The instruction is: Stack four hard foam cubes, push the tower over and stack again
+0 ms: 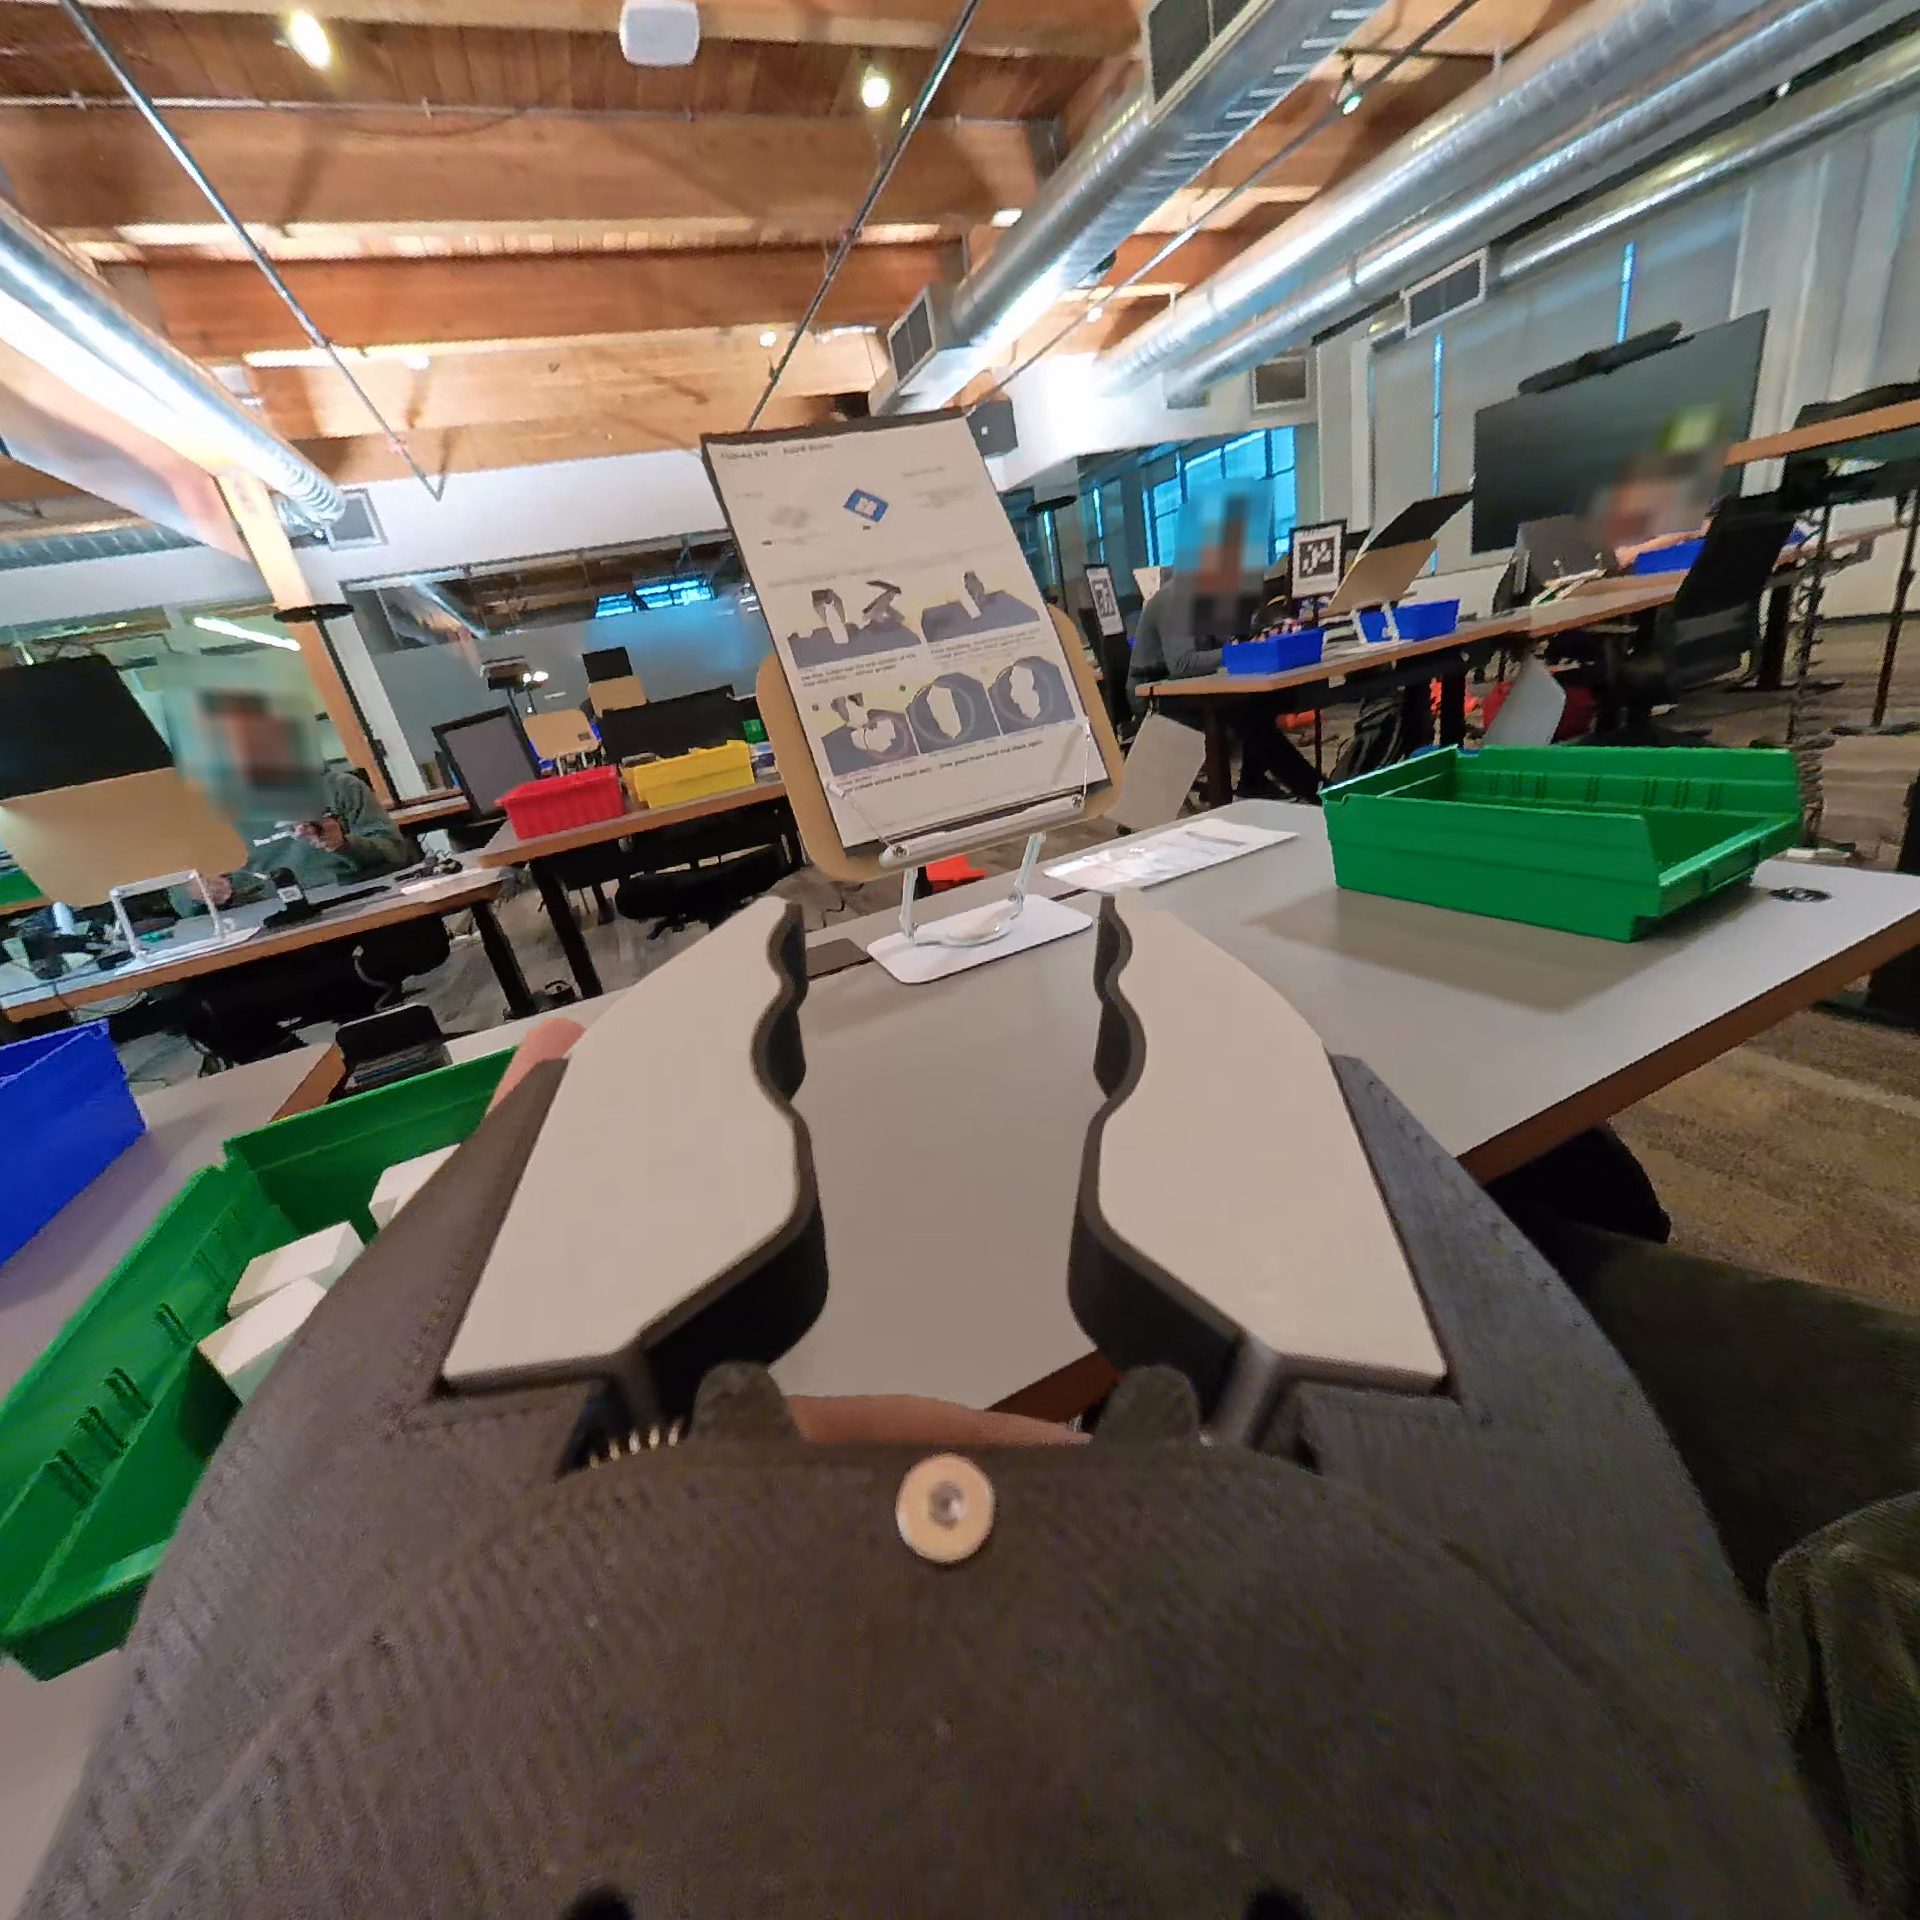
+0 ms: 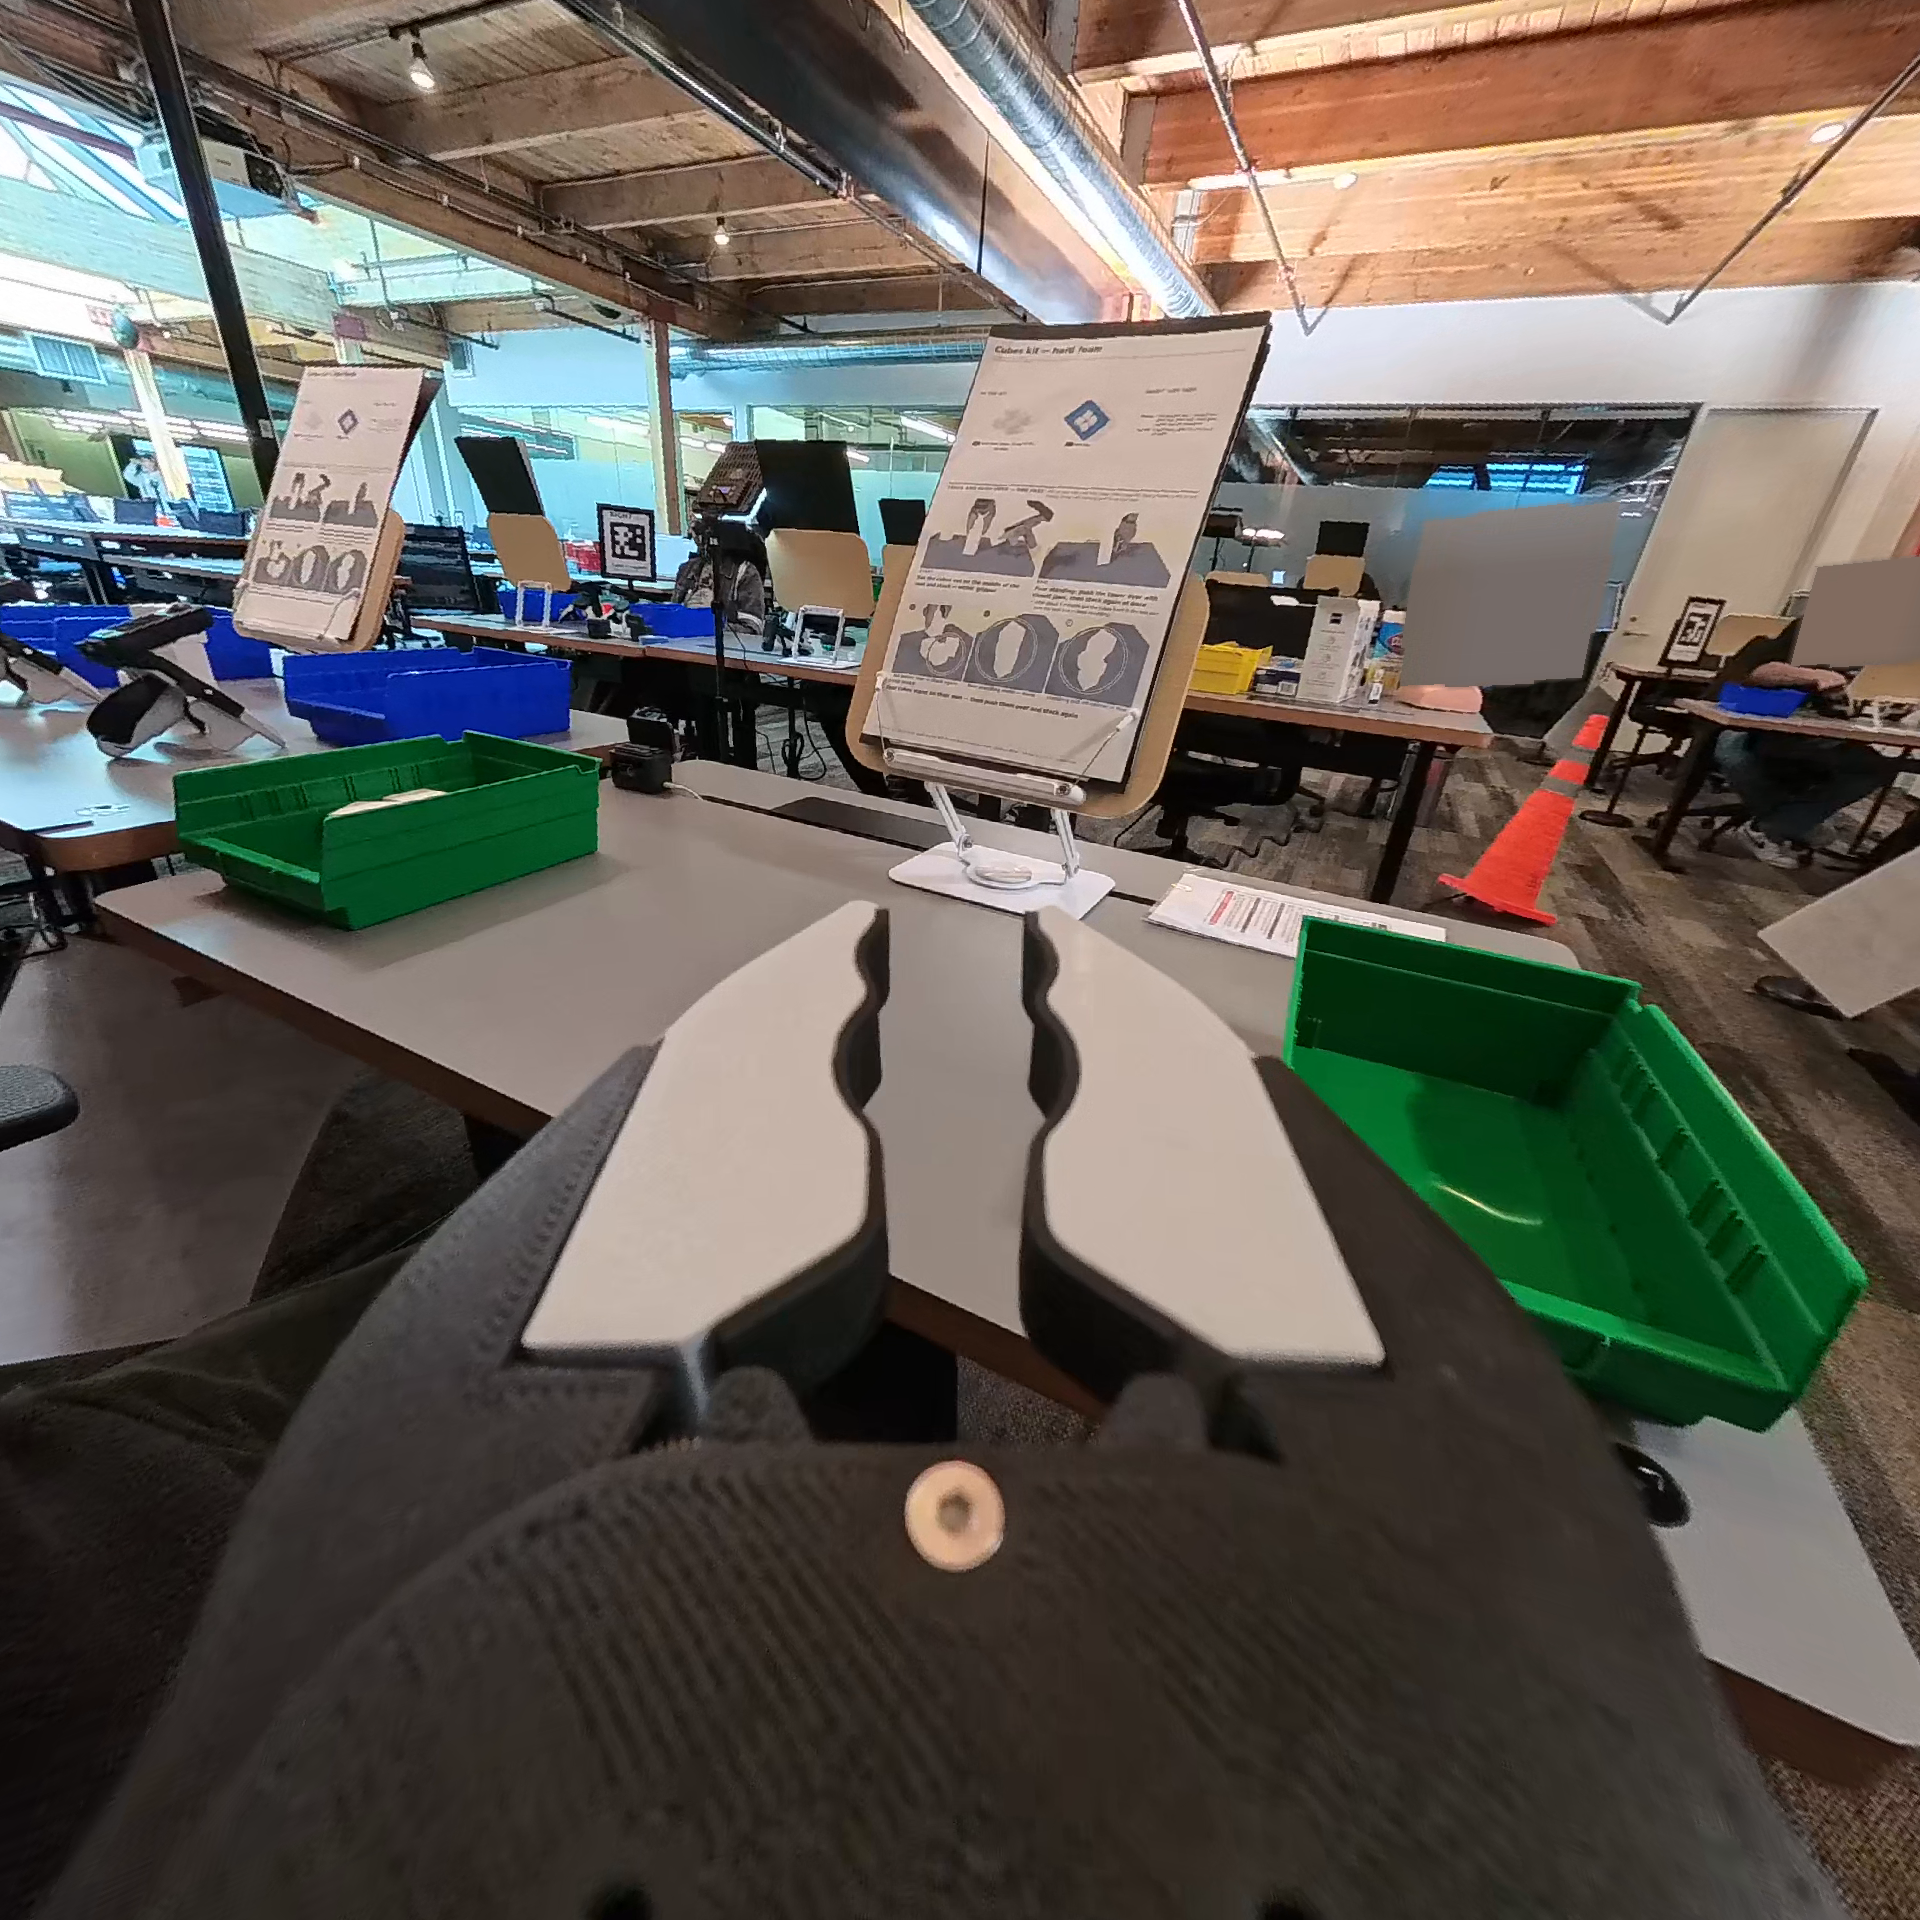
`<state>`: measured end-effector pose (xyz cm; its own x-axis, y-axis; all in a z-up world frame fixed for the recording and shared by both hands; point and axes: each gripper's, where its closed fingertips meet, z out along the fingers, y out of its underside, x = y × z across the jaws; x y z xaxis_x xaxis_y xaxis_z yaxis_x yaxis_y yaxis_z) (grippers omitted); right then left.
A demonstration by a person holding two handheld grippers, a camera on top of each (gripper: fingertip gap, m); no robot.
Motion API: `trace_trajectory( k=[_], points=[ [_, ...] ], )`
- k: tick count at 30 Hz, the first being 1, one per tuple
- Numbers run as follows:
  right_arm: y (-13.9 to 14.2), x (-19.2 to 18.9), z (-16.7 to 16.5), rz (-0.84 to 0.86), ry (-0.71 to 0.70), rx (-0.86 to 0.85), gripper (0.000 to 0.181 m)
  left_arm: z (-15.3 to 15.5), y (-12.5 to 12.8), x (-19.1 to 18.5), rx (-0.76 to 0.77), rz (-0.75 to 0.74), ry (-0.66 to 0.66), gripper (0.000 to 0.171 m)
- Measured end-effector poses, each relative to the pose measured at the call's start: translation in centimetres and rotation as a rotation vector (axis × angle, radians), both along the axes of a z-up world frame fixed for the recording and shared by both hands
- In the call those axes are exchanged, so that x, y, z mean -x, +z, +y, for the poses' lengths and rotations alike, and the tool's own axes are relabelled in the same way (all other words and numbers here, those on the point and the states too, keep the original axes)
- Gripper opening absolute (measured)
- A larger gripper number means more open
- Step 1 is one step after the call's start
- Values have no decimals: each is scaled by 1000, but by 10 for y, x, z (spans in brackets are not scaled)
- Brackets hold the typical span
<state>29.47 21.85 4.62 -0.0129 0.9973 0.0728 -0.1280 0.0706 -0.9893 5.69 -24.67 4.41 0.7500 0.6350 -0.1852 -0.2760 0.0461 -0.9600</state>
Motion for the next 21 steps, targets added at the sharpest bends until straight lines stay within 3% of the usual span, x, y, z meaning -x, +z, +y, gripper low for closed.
trace_trajectory(
  k=[9,13,17,21],
  points=[
    [-2,2,1,-10,-6,-2,25,-23,12,2,-30,-11,50,54],
    [-1,1,3,-5,-11,0,24,-37,18,-2,20,-17,96,57],
    [0,1,4,-1,-17,2,24,-60,3,-16,176,-103,114,67],
    [0,2,3,-1,-15,6,25,-77,11,-31,140,-77,88,66]
  ],
)
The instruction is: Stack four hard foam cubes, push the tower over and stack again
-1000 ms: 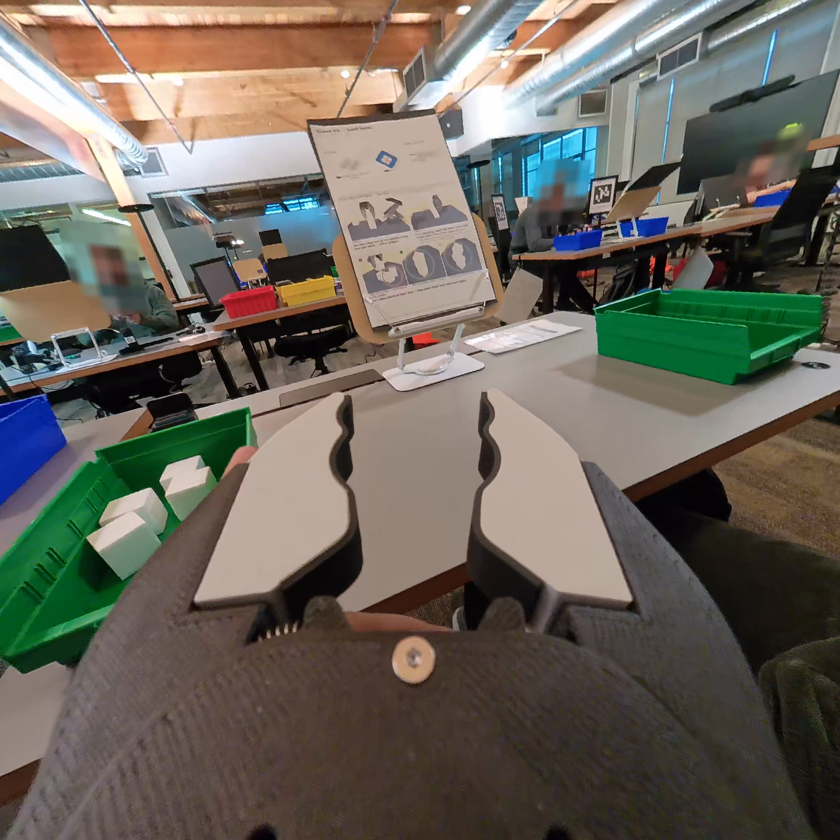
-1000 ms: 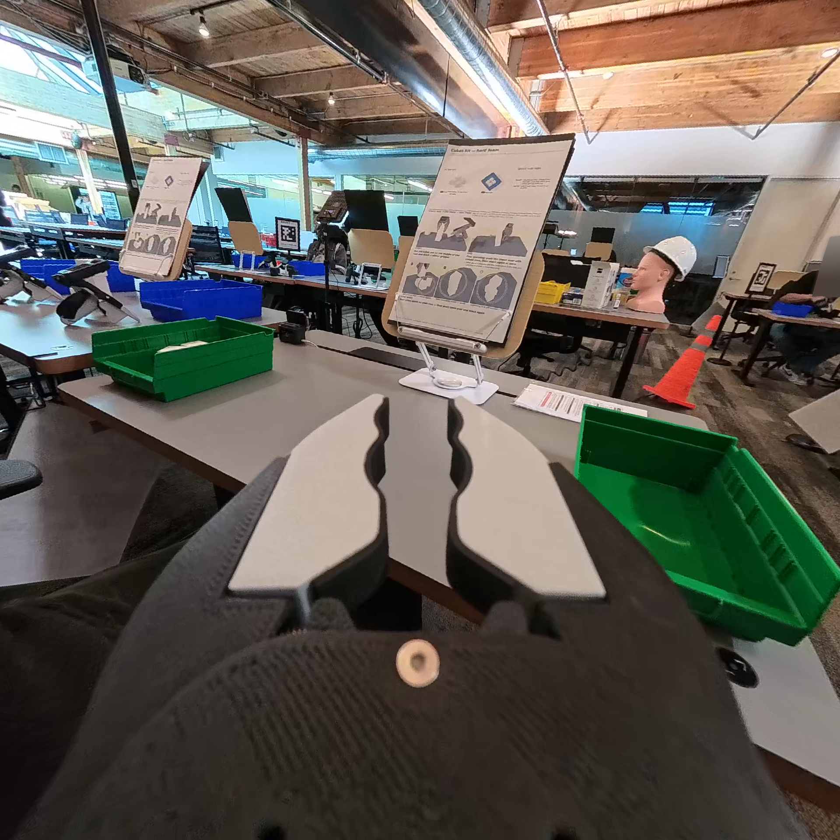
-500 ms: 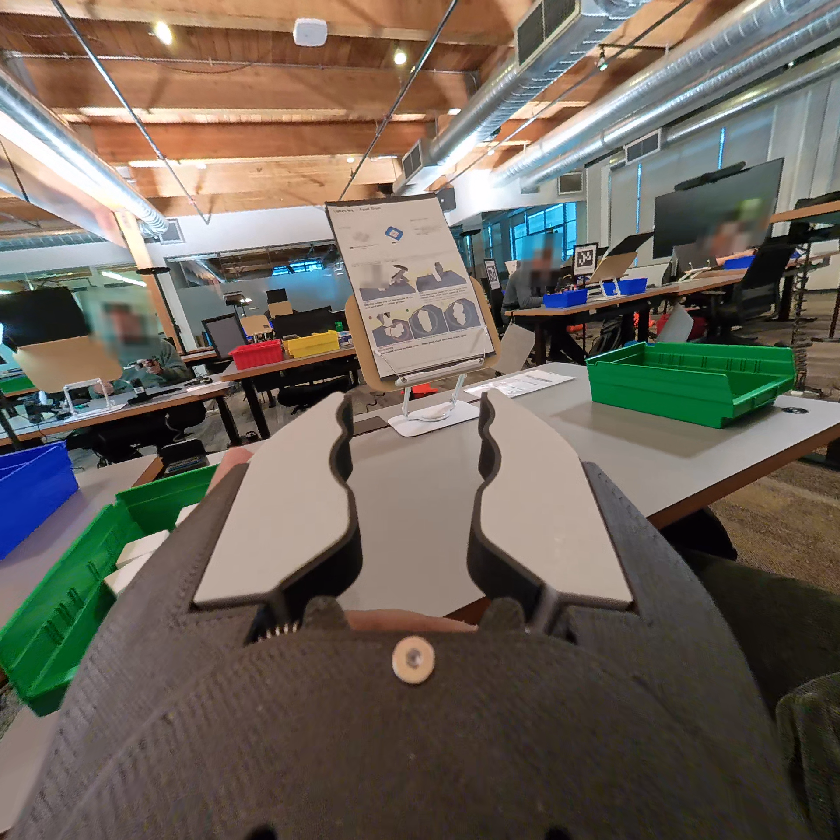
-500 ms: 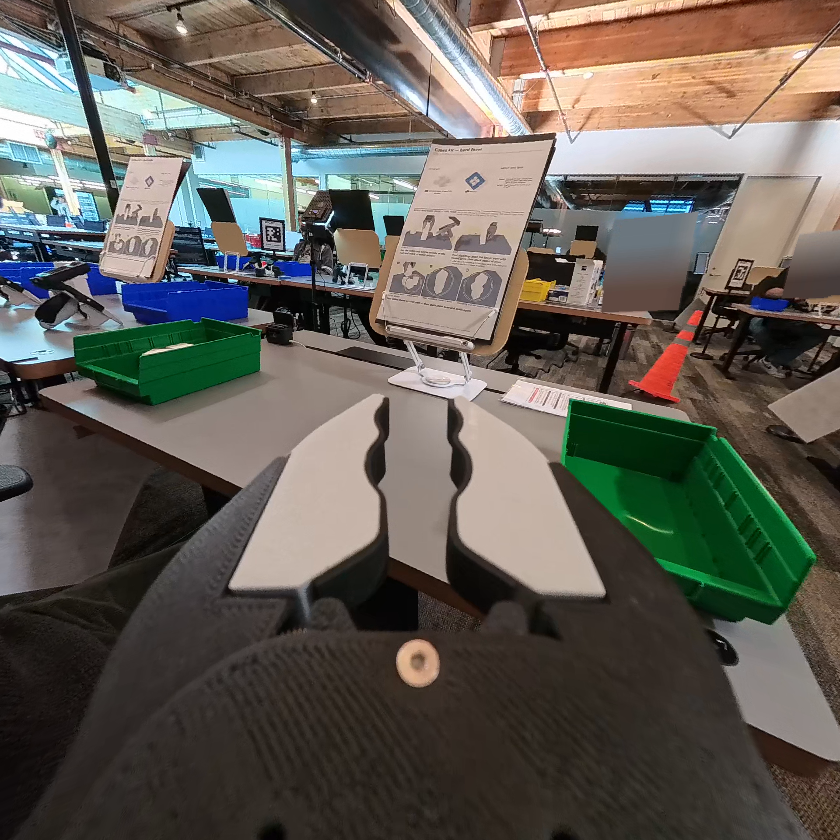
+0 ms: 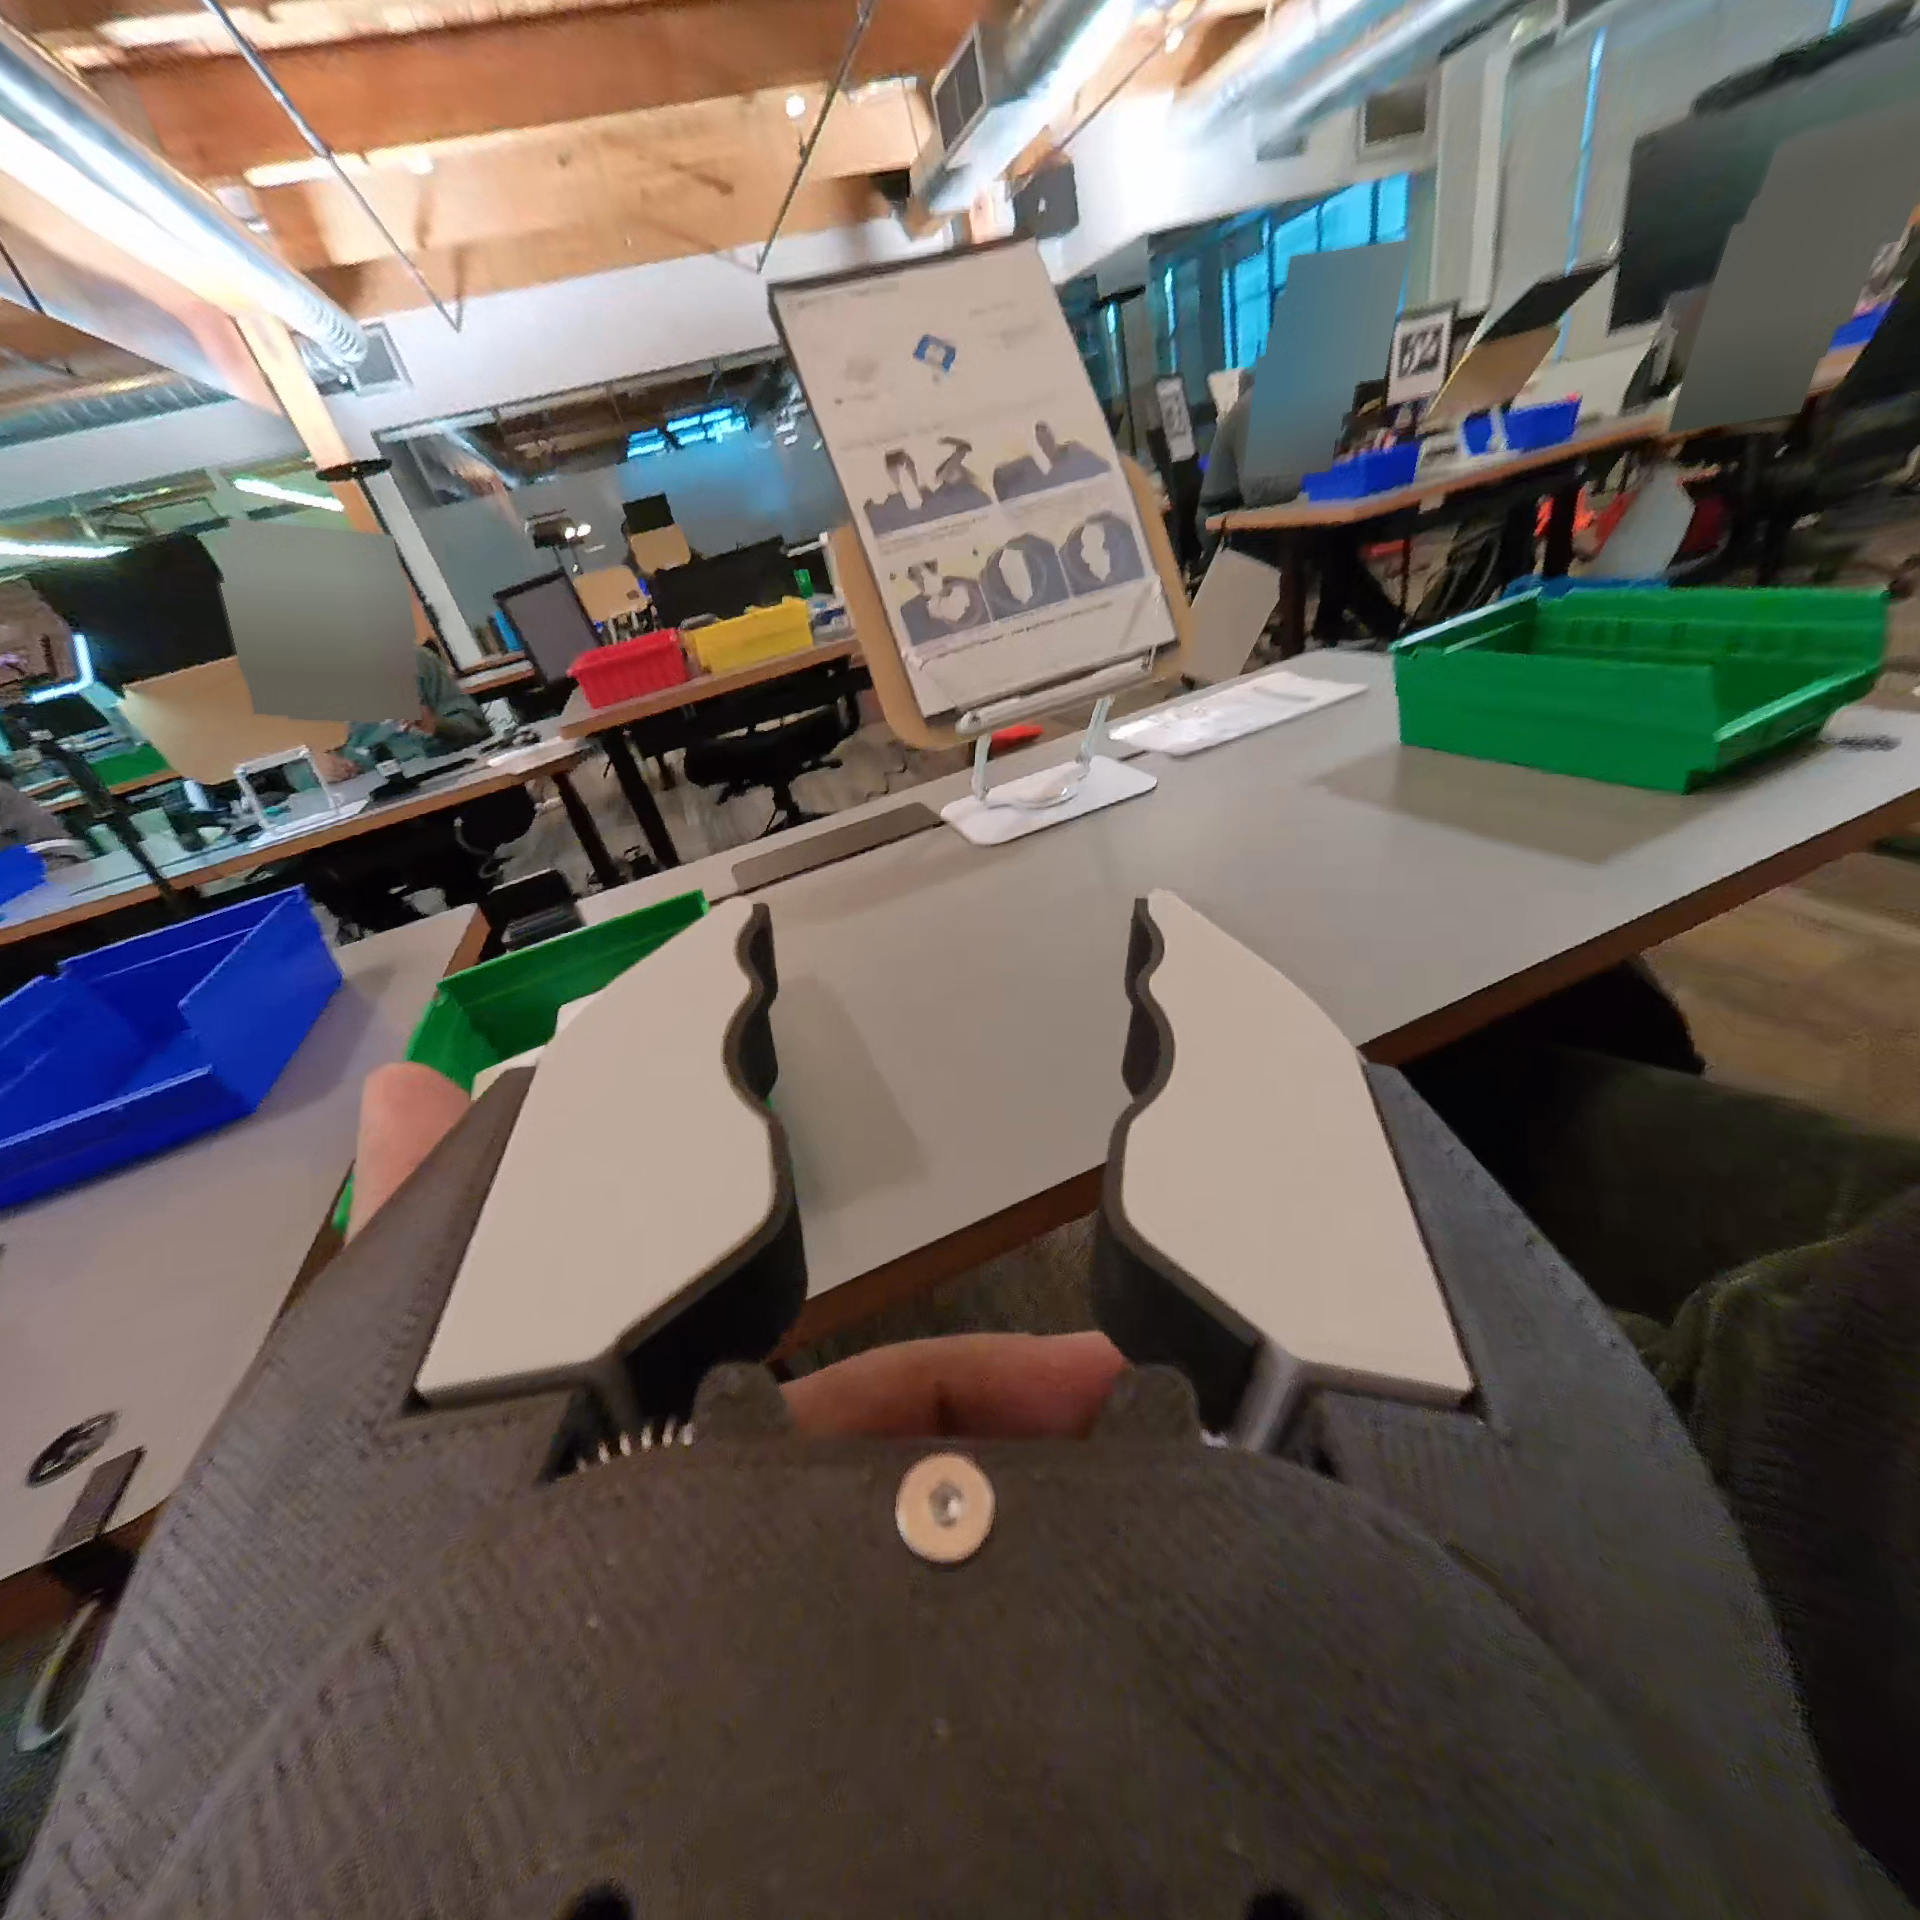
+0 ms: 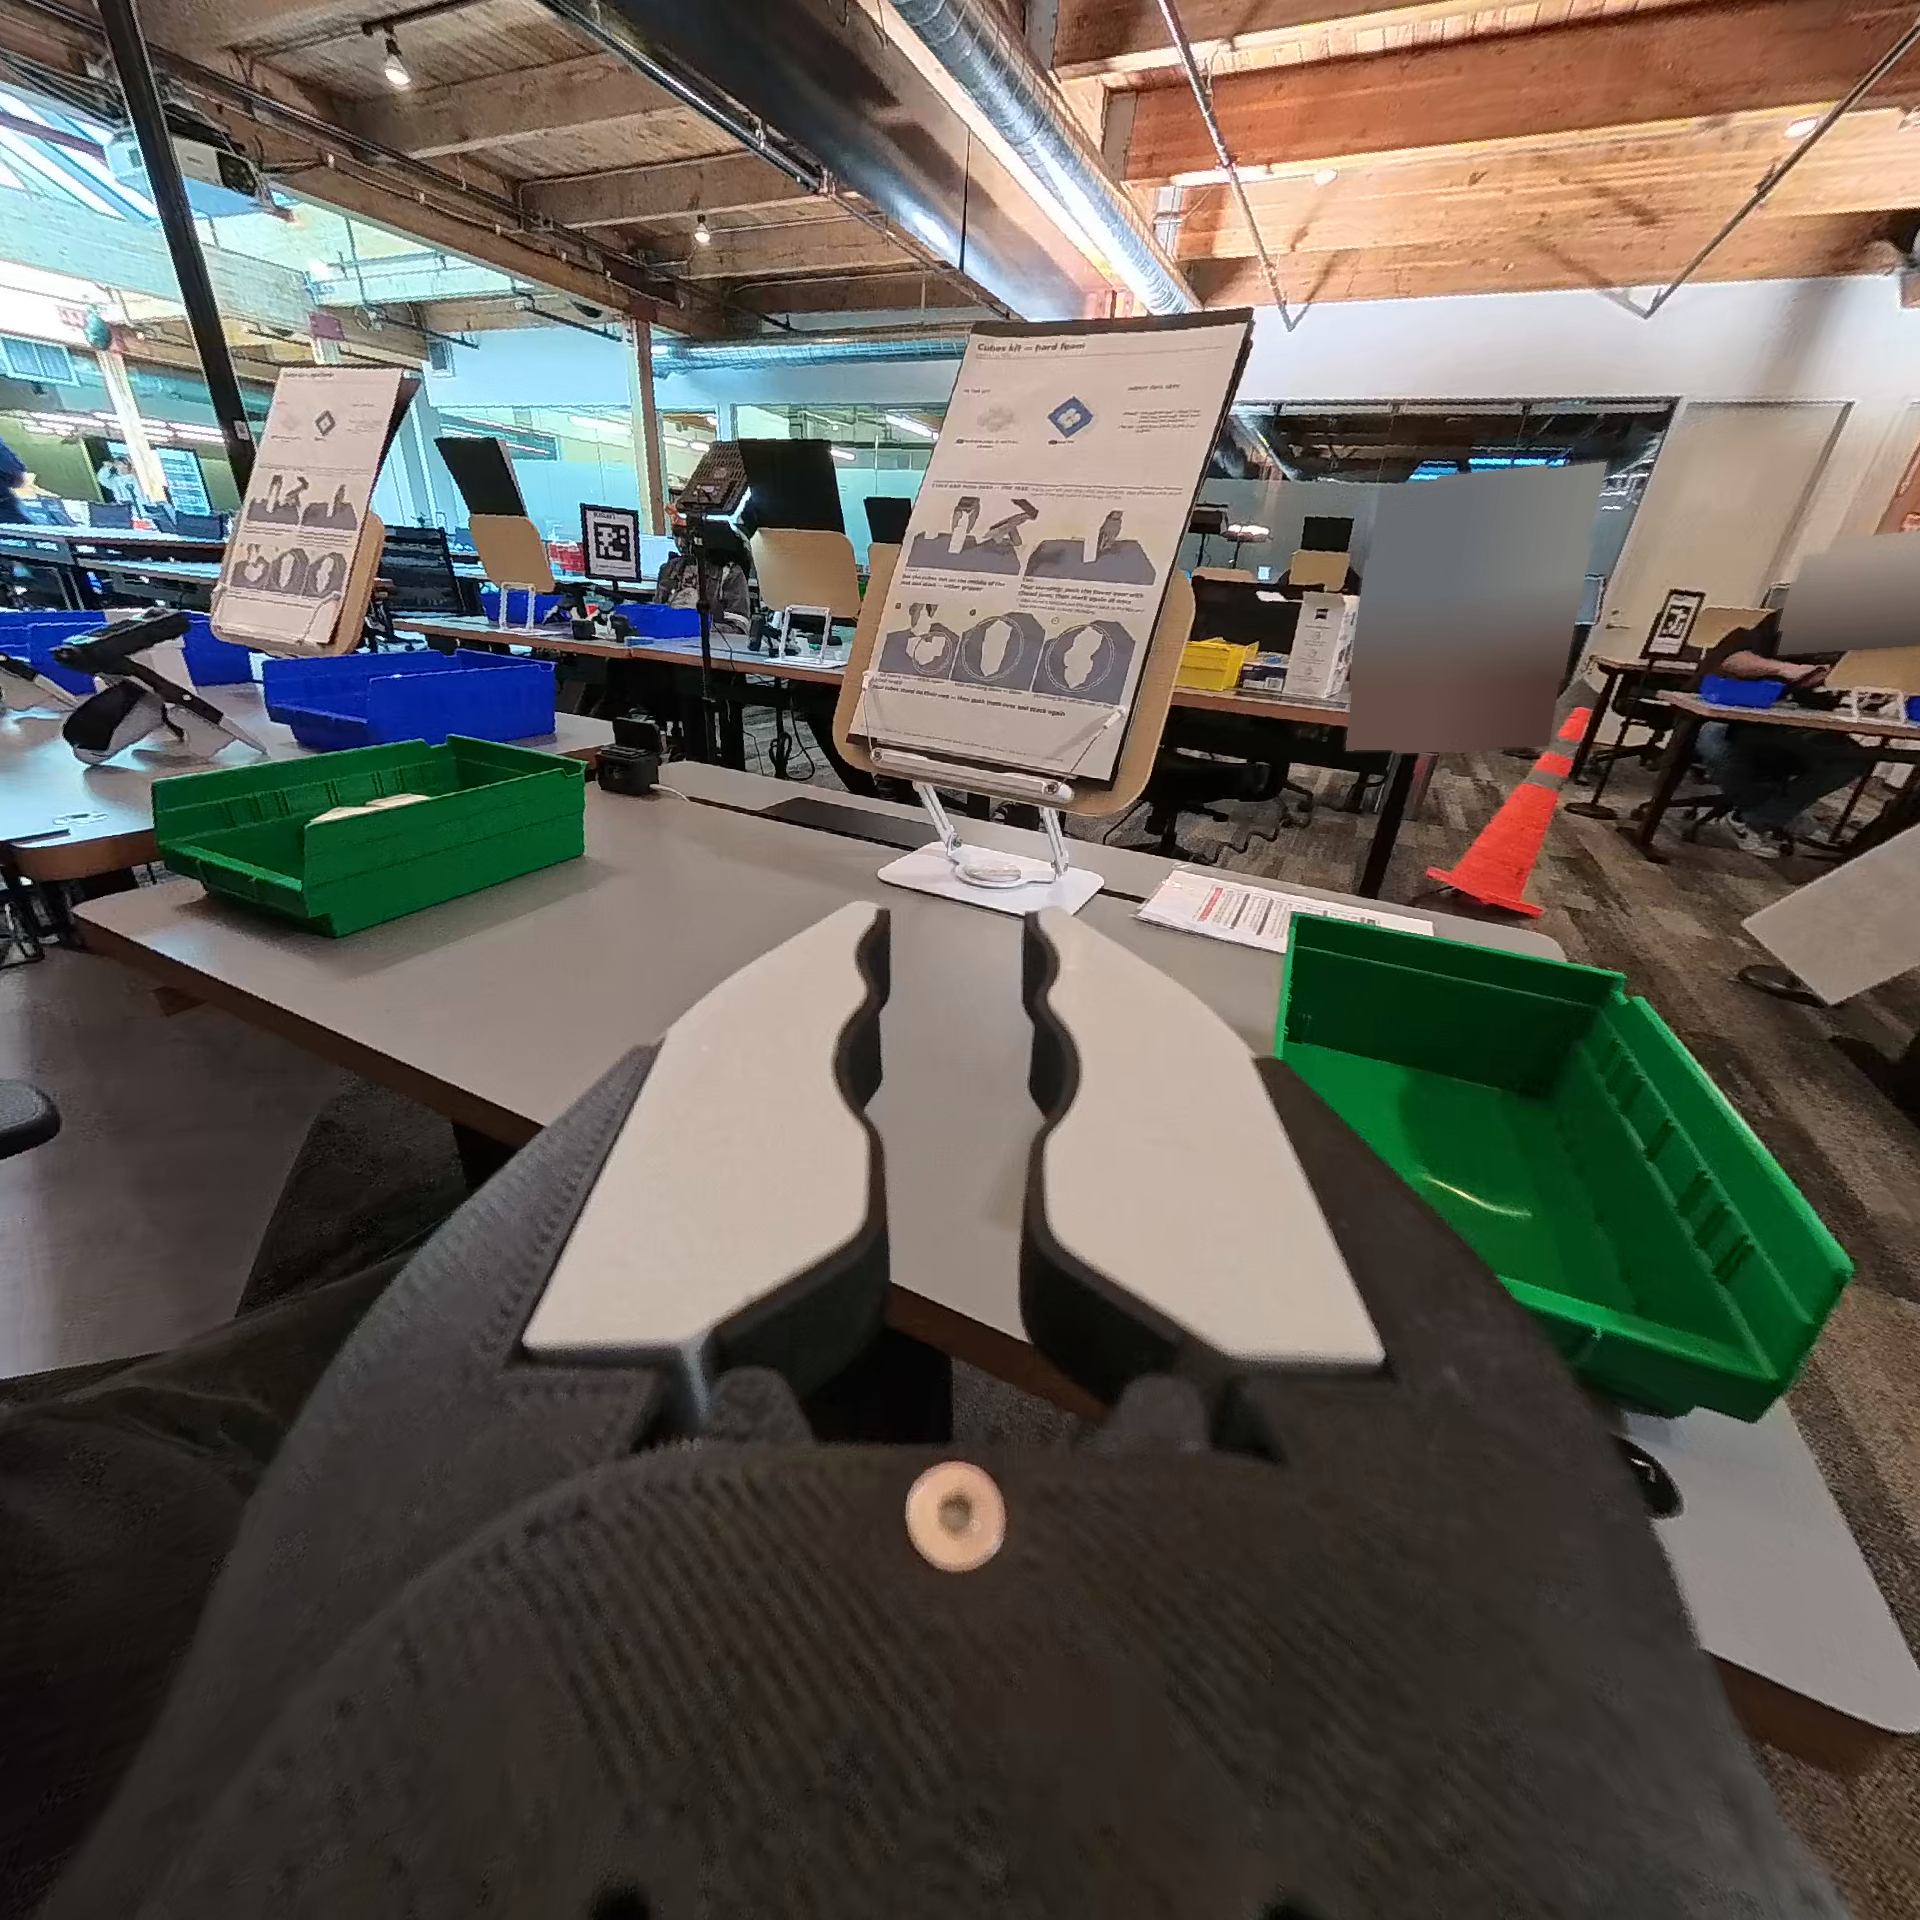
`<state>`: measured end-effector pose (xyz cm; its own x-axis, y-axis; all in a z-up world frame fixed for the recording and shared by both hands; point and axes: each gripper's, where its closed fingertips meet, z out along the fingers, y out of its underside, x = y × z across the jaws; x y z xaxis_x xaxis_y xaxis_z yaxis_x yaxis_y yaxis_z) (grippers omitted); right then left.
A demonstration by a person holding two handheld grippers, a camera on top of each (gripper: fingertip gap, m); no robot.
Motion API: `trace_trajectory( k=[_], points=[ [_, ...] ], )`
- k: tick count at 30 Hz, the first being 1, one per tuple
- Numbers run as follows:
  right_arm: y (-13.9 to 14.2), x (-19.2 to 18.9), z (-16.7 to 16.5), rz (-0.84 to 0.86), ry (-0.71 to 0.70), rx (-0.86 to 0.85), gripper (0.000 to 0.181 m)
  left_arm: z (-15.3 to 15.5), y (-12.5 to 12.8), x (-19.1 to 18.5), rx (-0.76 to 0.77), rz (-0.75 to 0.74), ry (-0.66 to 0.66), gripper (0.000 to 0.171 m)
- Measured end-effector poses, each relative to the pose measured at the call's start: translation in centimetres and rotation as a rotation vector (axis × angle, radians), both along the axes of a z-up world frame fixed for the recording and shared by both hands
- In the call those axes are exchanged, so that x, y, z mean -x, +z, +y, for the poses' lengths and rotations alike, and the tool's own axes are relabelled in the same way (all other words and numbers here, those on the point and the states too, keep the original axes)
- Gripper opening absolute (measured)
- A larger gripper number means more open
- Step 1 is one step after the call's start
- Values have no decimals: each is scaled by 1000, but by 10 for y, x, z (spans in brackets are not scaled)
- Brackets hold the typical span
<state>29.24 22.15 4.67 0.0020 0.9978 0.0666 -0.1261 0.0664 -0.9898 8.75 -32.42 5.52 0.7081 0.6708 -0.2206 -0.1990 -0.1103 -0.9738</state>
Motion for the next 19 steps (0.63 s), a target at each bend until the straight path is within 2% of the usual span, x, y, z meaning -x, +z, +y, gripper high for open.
trace_trajectory(
  k=[4,13,19],
  points=[
    [1,2,-2,0,0,-4,24,-7,9,-14,-88,-14,-89,64],
    [2,3,1,1,-8,4,24,-10,4,-14,-62,-23,-70,65],
    [2,2,2,2,-13,4,24,-13,7,-9,-103,-29,-48,63]
  ],
)
